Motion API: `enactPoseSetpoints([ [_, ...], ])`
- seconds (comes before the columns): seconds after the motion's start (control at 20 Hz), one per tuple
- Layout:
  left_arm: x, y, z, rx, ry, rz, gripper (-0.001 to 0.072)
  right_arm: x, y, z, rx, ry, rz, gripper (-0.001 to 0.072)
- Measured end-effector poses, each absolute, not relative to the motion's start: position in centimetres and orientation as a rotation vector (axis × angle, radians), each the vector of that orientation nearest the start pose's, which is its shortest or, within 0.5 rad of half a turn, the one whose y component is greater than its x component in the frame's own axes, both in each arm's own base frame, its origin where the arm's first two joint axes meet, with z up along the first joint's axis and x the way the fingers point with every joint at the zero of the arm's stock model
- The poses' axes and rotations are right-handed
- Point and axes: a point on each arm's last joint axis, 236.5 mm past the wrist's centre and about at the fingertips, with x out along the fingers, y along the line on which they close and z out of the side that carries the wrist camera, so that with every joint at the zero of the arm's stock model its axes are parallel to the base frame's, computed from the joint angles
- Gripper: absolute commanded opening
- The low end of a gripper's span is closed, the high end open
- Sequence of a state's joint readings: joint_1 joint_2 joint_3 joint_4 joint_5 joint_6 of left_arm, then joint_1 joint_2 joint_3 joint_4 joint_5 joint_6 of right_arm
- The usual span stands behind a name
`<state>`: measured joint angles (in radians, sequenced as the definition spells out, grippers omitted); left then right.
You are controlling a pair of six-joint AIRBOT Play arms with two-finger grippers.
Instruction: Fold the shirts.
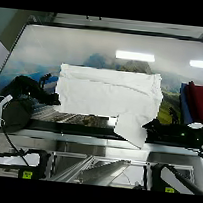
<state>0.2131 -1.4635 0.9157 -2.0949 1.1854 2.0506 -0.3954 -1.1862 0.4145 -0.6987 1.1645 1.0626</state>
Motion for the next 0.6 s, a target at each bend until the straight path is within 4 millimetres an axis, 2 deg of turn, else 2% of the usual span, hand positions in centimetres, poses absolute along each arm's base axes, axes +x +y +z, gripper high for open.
enactPoseSetpoints([
  [0.05,31.6,-4.4,-10.0,-0.367,1.527,-0.407,0.0012,22.5,8.9,-9.9,0.917,1.461,0.338,0.0357],
  [0.15,31.4,-4.5,-9.9,-0.37,1.534,-0.411,0.0012,22.1,9.9,-10.2,0.898,1.481,0.367,0.0023],
  [0.25,31.0,-4.4,-9.7,-0.379,1.547,-0.42,0.0012,22.4,10.9,-9.6,0.881,1.469,0.424,0.0027],
  [0.35,31.2,-4.0,-9.1,-0.39,1.547,-0.426,0.0012,23.5,11.2,-8.1,0.858,1.43,0.482,0.0026],
  [0.6,33.4,-2.6,-5.2,-0.487,1.47,-0.458,0.0012,30.0,9.7,-2.0,0.763,1.236,0.541,0.0026],
])
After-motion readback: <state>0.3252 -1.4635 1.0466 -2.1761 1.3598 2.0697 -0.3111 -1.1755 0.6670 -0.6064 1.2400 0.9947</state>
